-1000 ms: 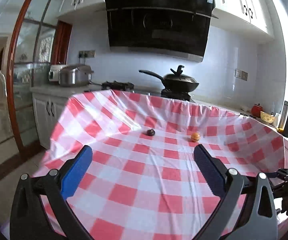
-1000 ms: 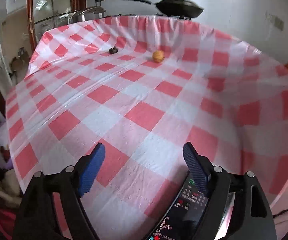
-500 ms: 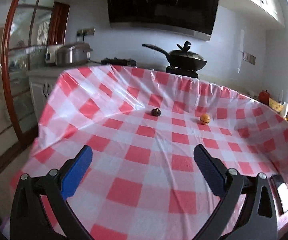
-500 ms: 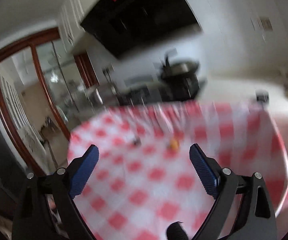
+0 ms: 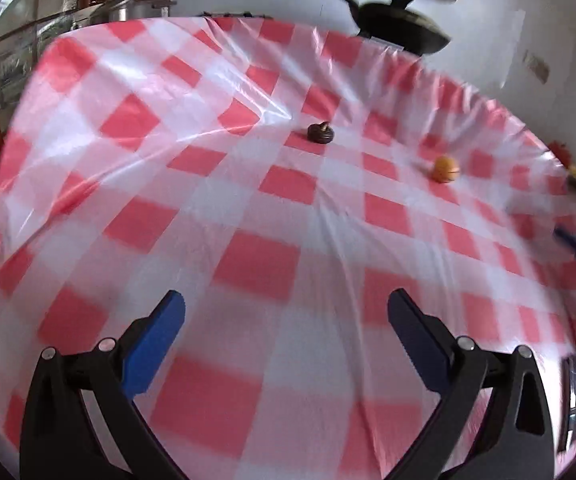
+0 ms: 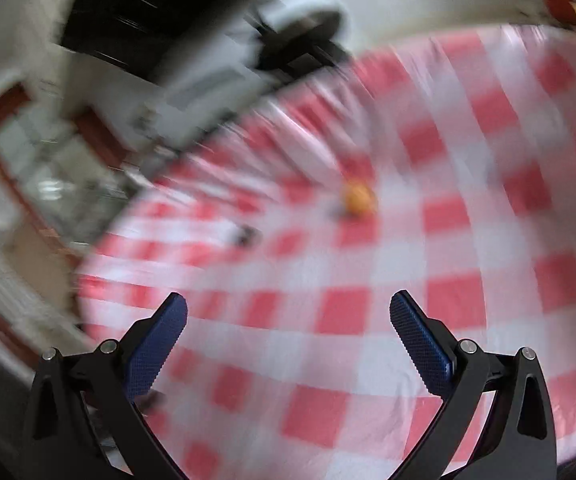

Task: Organize fruits
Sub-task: 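Grasp the yellow striped pepino with the right gripper while the left gripper grasps the last mangosteen, then carry the pepino and mangosteen into the white box and open both grippers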

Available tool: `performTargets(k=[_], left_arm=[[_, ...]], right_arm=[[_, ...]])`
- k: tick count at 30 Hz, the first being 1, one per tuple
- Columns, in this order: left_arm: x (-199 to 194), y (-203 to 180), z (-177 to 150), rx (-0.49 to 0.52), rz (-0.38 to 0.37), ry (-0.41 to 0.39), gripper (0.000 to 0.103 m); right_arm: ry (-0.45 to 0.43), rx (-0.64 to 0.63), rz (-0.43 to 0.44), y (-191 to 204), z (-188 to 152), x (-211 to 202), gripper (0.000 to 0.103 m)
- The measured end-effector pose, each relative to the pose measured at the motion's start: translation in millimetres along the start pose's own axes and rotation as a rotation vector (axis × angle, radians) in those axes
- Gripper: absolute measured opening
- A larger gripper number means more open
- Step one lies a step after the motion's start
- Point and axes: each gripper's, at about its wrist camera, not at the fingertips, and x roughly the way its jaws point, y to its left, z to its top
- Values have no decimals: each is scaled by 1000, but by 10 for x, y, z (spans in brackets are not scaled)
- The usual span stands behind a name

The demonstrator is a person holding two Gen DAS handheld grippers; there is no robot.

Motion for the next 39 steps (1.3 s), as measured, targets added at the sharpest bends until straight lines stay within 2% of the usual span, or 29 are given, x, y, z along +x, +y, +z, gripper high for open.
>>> performTargets(k=[2, 5, 8, 12, 14, 17, 18, 20, 21, 23, 24, 26, 28, 32, 35, 39], left_arm=[[205, -59, 236, 29, 31, 11, 102], [592, -120, 642, 41, 73, 4, 102], [1038, -178, 913, 58, 80, 57, 102], [1586, -254, 1312, 37, 35, 67, 101], [1849, -322, 1493, 49, 23, 80, 101], [2113, -363, 1669, 45, 23, 108, 100], [2171, -373, 1731, 42, 11, 106, 100], [2252, -409, 1794, 61, 35, 106, 100], [2306, -440, 1807, 79, 39, 119, 95], [2357, -505, 1809, 116, 62, 127, 81], [2358, -532, 1809, 130, 79, 121, 65], [2344, -612, 1810, 168, 68, 104, 41], [2314, -668, 1788, 189, 76, 101, 41], [2211, -634, 1704, 167, 64, 99, 41], [1967, -587, 1550, 156, 59, 90, 41], [1472, -469, 1285, 154, 65, 65, 41]], right_arm=[[-4, -22, -110, -8, -28, 320, 99], [-8, -93, -289, -1, 144, 833, 99], [51, -68, -361, -138, 408, 1325, 97], [106, -58, -421, -246, 692, 1754, 94], [111, -103, -450, -219, 804, 1911, 91], [140, -152, -446, -196, 857, 2043, 77], [151, -157, -441, -205, 861, 2069, 78], [151, -164, -424, -217, 857, 2060, 78], [149, -167, -424, -218, 851, 2052, 74], [146, -182, -425, -201, 831, 2043, 67], [142, -194, -433, -186, 815, 2036, 52], [133, -212, -459, -141, 795, 2055, 46], [133, -217, -464, -130, 775, 2042, 45], [125, -192, -433, -125, 749, 1991, 45], [140, -184, -418, -125, 733, 1908, 44], [156, -216, -334, 168, 395, 1571, 44]])
